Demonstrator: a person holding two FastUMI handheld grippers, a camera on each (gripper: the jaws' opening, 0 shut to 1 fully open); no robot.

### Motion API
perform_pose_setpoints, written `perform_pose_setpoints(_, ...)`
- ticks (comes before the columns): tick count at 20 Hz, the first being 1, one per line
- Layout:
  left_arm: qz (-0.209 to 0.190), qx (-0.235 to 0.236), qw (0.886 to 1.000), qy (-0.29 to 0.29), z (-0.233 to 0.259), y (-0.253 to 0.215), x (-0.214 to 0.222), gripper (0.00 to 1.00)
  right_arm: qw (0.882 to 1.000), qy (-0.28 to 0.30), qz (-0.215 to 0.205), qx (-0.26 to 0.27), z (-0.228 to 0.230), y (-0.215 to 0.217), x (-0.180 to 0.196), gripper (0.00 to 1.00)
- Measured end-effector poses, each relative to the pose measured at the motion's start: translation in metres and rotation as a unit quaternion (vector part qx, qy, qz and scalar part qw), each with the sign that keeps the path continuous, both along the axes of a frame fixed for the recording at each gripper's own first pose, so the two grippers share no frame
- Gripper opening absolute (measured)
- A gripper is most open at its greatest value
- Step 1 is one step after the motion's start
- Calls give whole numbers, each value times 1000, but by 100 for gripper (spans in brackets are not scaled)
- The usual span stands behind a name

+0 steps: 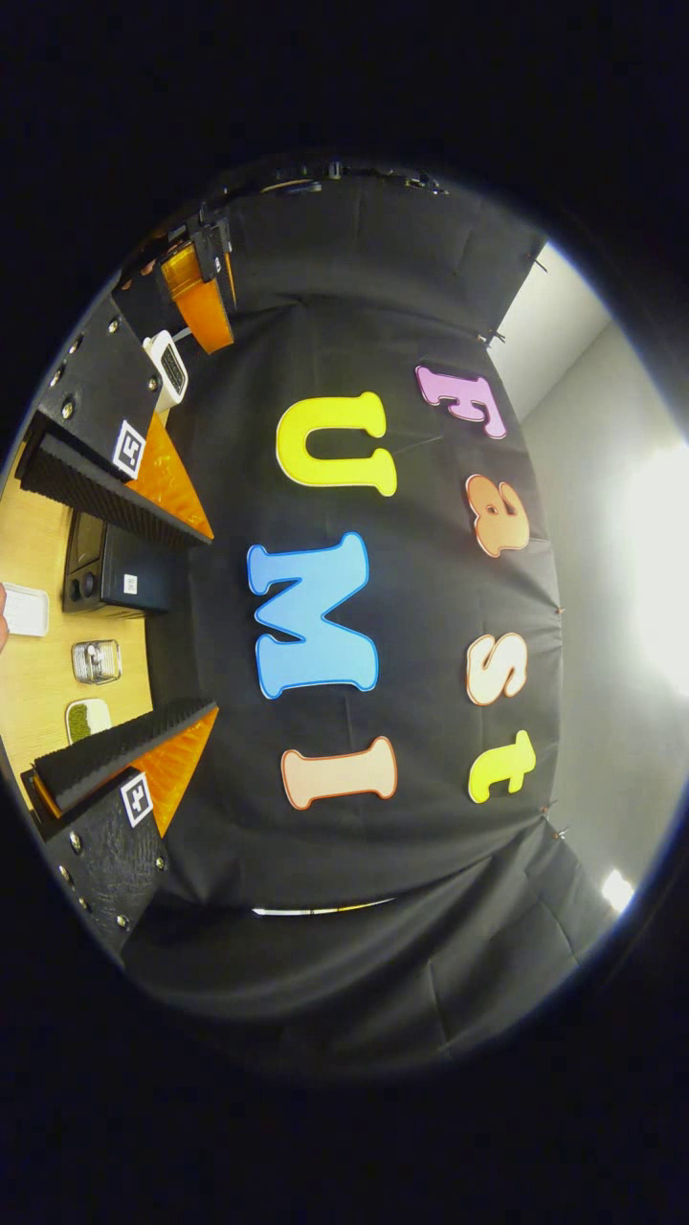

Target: Open the electric oven with the left hand, put the food in, and close the electric oven.

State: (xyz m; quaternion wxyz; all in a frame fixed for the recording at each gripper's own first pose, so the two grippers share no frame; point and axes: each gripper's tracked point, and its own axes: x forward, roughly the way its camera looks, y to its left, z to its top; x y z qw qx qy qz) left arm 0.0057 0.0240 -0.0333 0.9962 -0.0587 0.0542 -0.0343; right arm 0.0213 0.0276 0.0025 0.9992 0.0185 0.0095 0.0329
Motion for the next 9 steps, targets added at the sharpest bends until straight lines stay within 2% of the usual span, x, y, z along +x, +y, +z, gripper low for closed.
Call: perform_pose_setpoints(9, 4, 11, 1000, 15, -2, -11, -8, 100, 1000, 7, 8, -2, 1, -8, -1, 96)
